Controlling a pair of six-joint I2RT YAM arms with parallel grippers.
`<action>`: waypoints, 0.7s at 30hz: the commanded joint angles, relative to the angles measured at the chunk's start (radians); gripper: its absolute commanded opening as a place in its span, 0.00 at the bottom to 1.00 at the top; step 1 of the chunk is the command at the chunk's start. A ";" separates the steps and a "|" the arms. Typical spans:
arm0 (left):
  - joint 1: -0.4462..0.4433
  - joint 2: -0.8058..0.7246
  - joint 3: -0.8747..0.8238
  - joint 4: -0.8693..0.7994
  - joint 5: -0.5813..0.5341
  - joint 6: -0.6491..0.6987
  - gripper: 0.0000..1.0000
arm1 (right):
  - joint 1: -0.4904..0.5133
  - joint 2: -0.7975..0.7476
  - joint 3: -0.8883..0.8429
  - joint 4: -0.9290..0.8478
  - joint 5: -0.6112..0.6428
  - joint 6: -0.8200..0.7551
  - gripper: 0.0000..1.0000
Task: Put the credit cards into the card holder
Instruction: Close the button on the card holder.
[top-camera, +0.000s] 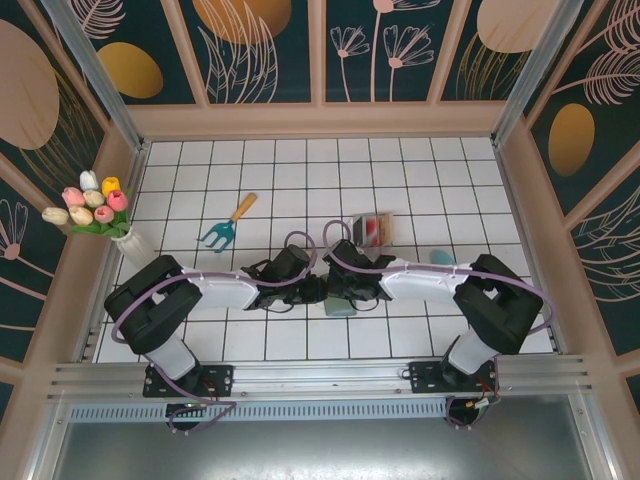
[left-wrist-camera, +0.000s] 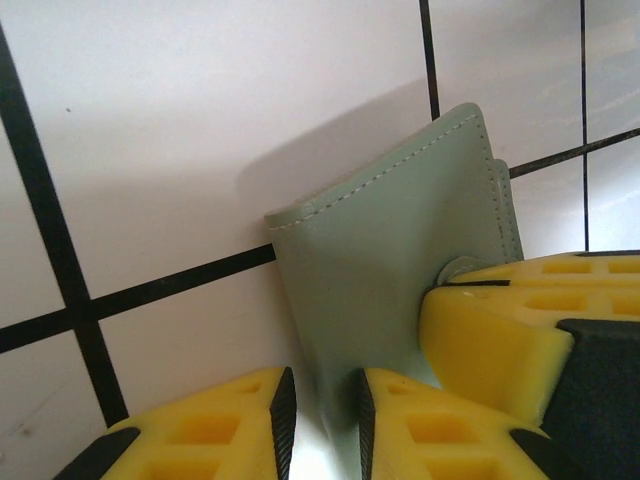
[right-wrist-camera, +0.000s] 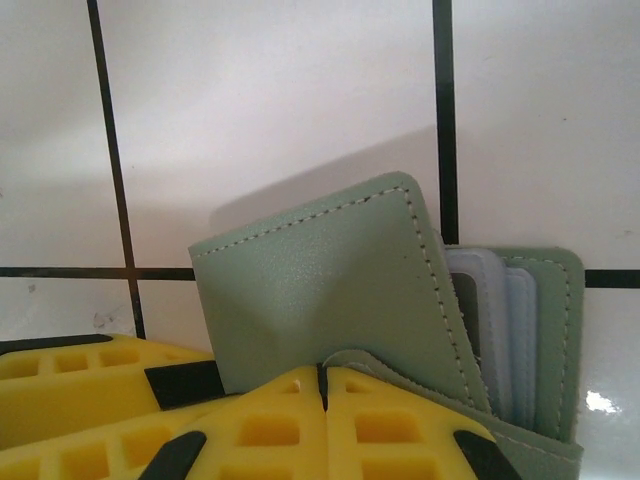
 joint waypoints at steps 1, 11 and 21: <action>-0.008 -0.012 -0.010 -0.045 -0.018 -0.008 0.28 | 0.008 0.193 -0.130 -0.269 -0.063 -0.008 0.00; -0.008 -0.042 -0.010 -0.051 -0.048 -0.011 0.32 | -0.104 -0.062 0.121 -0.126 -0.177 -0.150 0.22; -0.008 -0.039 -0.001 -0.047 -0.041 -0.010 0.35 | -0.192 -0.282 0.005 -0.103 -0.169 -0.112 0.28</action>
